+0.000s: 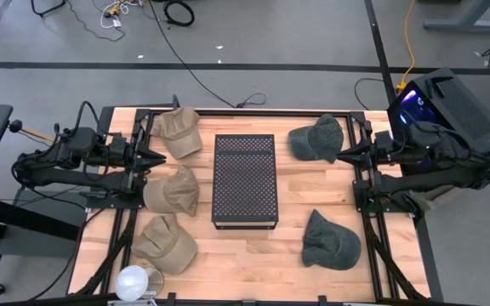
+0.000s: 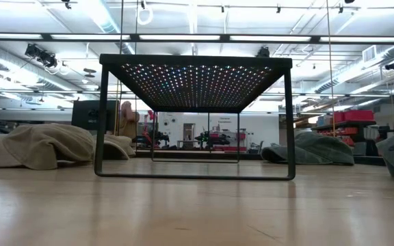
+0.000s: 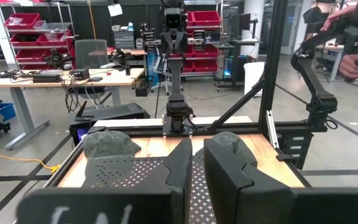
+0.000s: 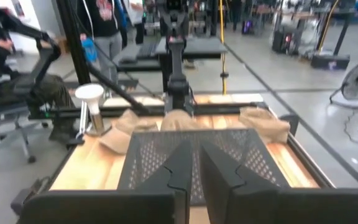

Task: Pick & Place hat
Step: Put the bottom gray cap on the shelf

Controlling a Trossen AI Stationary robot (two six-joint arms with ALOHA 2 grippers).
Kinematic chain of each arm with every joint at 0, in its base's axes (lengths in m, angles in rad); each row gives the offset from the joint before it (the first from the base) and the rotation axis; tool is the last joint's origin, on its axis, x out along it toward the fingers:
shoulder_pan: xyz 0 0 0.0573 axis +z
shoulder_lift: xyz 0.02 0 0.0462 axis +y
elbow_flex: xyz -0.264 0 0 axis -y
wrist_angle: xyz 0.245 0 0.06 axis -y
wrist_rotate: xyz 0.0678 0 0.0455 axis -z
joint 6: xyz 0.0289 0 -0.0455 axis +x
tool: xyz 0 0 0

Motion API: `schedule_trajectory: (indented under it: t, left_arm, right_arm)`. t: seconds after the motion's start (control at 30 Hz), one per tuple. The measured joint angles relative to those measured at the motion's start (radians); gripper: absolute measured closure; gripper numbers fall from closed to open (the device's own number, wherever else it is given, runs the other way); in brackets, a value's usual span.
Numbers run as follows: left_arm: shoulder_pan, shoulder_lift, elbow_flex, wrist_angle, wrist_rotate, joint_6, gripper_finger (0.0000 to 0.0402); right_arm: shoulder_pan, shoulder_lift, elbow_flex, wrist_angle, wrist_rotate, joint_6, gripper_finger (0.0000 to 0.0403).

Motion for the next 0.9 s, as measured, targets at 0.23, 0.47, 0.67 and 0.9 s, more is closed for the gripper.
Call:
schedule_trajectory:
  t: [0.23, 0.47, 0.67, 0.9]
  left_arm:
    - [0.0, 0.0, 0.0, 0.0, 0.0, 0.0, 0.0353]
    - [0.0, 0.0, 0.0, 0.0, 0.0, 0.0, 0.0353]
    - [0.0, 0.0, 0.0, 0.0, 0.0, 0.0, 0.0353]
    - [0.0, 0.0, 0.0, 0.0, 0.0, 0.0, 0.0353]
  right_arm:
    - [0.0, 0.035, 0.042, -0.082, -0.029, 0.0, 0.0367]
    - [0.0, 0.048, 0.043, -0.145, -0.12, -0.001, 0.0367]
    - [0.0, 0.081, 0.043, -0.233, -0.211, -0.001, 0.0367]
    - [0.0, 0.135, 0.043, -0.314, -0.236, -0.001, 0.0367]
